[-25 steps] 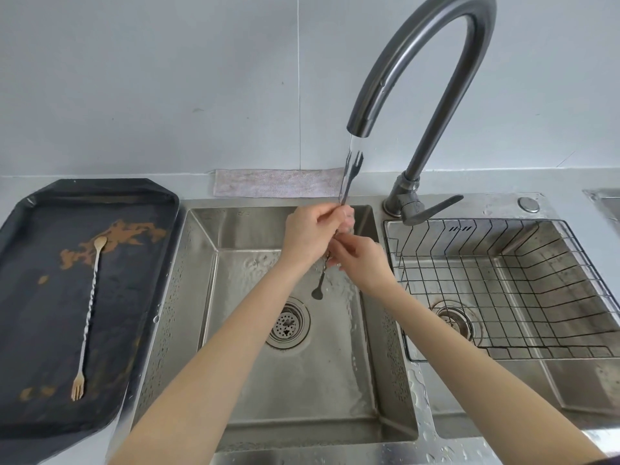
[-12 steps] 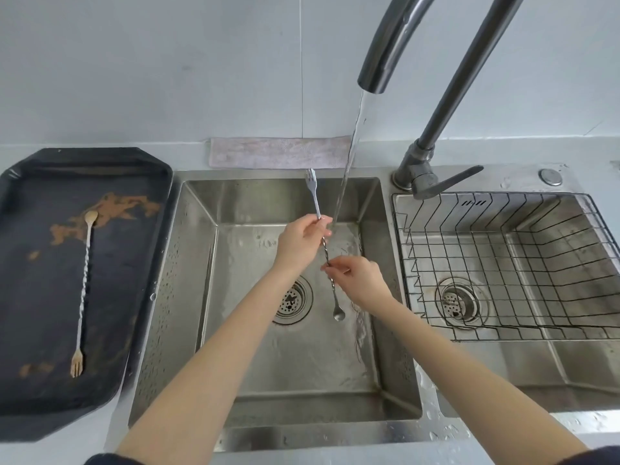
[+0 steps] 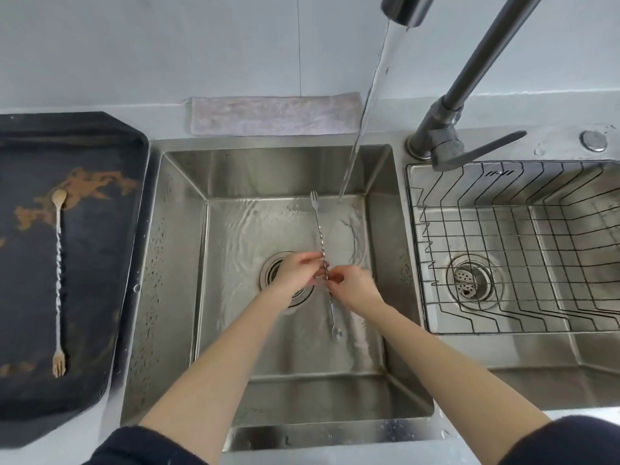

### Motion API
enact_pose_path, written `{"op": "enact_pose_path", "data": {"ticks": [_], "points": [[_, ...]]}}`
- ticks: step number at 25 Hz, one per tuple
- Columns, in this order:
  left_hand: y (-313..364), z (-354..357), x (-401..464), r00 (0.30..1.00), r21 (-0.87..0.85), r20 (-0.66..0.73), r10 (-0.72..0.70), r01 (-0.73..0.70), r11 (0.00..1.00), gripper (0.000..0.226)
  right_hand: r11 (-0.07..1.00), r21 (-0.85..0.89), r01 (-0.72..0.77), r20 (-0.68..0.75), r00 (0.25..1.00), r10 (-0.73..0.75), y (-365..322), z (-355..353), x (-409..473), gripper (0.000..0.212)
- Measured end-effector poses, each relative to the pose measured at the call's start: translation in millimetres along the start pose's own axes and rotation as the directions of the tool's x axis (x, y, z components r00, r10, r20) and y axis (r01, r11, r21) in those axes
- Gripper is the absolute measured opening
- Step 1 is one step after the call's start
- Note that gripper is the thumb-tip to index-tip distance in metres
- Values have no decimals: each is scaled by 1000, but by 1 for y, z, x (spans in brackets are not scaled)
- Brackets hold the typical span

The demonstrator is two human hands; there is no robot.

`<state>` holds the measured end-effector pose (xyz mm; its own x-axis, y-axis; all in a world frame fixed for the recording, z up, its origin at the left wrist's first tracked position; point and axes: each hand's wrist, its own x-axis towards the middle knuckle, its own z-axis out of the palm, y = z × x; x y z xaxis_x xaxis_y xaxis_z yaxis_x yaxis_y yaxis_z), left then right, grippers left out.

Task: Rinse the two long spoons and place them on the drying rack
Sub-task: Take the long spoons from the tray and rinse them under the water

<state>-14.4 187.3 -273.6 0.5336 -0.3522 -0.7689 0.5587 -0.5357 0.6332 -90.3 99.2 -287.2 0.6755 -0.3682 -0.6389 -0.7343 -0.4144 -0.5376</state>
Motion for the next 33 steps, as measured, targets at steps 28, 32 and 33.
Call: {"op": "enact_pose_path", "data": {"ticks": [28, 32, 33], "points": [[-42, -18, 19, 994, 641, 43, 99, -104, 761, 39, 976, -209, -66, 147, 984, 98, -4, 14, 9, 43], [-29, -44, -1, 975, 795, -5, 221, -130, 593, 41, 947, -319, 36, 153, 988, 14, -28, 5, -8, 47], [-23, -52, -7, 965, 845, -14, 260, -127, 519, 43, 935, -348, 68, 148, 989, -17, -36, 4, -13, 48]]}}
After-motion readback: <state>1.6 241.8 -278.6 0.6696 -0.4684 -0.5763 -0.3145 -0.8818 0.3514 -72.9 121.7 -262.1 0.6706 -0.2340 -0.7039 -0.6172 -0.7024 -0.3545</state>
